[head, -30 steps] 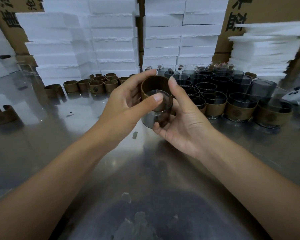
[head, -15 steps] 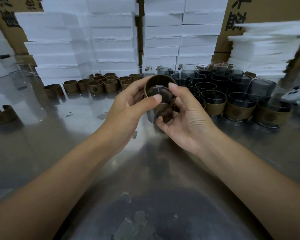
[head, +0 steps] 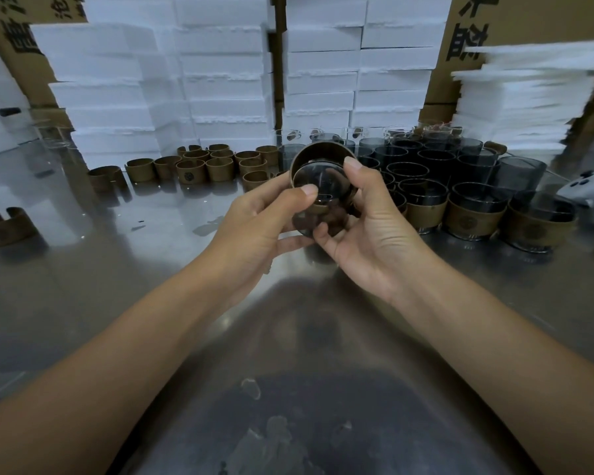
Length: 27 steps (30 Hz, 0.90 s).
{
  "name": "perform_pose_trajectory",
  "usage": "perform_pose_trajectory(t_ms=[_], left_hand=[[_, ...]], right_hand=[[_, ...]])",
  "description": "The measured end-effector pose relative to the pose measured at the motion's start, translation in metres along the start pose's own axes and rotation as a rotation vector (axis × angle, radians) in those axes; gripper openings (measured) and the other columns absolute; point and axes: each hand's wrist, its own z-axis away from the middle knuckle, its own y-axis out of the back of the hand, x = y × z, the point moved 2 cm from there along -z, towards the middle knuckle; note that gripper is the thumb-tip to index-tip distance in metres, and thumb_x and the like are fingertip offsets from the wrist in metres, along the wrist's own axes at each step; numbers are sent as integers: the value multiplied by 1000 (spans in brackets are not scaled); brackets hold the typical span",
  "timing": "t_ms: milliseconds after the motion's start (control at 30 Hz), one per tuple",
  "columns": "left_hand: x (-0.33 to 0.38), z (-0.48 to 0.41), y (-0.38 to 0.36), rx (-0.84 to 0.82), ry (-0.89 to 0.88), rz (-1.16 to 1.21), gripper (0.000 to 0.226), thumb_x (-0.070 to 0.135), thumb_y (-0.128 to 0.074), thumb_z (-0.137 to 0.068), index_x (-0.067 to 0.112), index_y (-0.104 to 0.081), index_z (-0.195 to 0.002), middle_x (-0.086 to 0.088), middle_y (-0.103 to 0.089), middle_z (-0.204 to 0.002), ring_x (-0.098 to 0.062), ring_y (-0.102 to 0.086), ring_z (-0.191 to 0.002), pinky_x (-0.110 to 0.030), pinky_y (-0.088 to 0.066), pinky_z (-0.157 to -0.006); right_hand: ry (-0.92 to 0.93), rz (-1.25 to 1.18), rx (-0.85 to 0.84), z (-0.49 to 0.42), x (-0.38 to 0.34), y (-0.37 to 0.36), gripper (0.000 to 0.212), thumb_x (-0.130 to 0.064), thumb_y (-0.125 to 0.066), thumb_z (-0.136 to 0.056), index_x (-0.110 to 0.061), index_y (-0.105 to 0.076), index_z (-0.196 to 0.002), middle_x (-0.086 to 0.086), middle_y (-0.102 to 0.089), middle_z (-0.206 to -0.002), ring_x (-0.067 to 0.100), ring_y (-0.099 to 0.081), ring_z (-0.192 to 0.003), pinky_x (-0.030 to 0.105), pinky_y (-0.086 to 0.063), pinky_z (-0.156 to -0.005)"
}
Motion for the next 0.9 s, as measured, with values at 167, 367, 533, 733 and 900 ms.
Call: perform_pose_trajectory(t_ms=[167,367,533,733,900], left_hand=[[1,0,3,83,16,37,17,30,-61,-81,26,-77,-82,1,-73,-85,-20,-70,-80,-36,-58,-75],[2,0,5,138,14,79,23,27,-58,-88,25,-78,-77,2,-73,-81,-17,-70,-76,-37,-58,-76],[2,0,6,136,16,106,25,23,-57,-92,23,-78,-78,1,-74,-85,-16,-70,-77,-34,-58,-77],[2,-3,11,90,-3,188,32,28,-68,-80,11,-69,-106,-4,-73,-102,-18,-68,-97,-30,-53,-91],[1,-3,11,-57,70,240,44,36,-74,-72,9,-70,-106,-12,-69,-114,-20,-65,-109,-26,-52,-91]], right_hand=[[-6,17,-11,0,2,1,38,-41,-70,-58,-17,-68,-87,3,-73,-78,12,-69,-69,19,-51,-54],[-19,56,10,0,3,2,41,-42,-70,-57,-18,-67,-90,3,-72,-77,12,-67,-69,21,-51,-53],[-35,32,21,-1,4,3,42,-42,-71,-59,-16,-67,-92,3,-73,-79,13,-69,-71,22,-52,-54],[-93,115,-18,-2,5,3,80,-62,-63,-55,-10,-60,-115,7,-73,-106,16,-70,-99,34,-60,-73],[-96,217,2,0,4,4,79,-69,-54,-59,-20,-61,-120,-1,-72,-111,11,-64,-107,29,-55,-72]])
